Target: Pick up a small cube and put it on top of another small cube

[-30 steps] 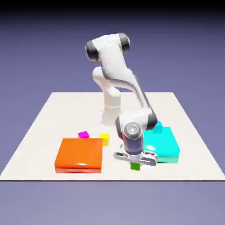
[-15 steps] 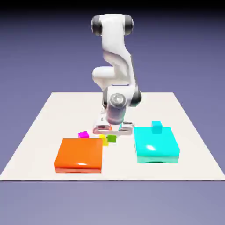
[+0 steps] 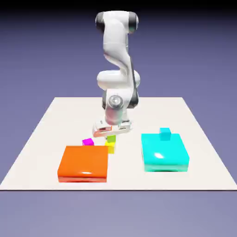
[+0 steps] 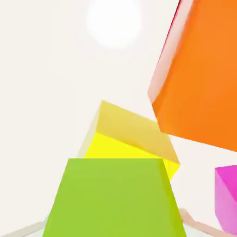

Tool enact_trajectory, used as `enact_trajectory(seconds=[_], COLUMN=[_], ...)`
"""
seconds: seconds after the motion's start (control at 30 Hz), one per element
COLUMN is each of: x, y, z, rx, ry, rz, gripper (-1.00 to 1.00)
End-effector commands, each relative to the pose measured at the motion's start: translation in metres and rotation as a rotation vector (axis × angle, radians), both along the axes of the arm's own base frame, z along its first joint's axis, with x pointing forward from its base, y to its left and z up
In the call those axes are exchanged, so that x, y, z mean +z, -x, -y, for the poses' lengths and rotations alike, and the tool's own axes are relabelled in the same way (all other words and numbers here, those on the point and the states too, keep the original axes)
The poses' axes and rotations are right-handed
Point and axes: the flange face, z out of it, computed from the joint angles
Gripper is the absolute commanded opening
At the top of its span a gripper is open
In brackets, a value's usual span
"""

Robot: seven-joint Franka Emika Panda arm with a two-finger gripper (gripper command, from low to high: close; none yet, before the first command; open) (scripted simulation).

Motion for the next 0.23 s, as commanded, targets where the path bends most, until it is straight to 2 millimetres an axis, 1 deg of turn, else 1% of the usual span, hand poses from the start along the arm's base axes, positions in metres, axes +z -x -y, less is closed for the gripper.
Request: enact_trajectory(seconds=[0.0, 0.1, 0.2], x=[0.0, 0.032, 0.066], y=[0.0, -0.012, -0.02], z=[-0.001, -0.003, -0.006], rx=[0.002, 0.002, 0.002], ry=[0.0, 0.003, 0.0], rz=[0.0, 0.0, 0.0], gripper=[1.0, 1.0, 1.0])
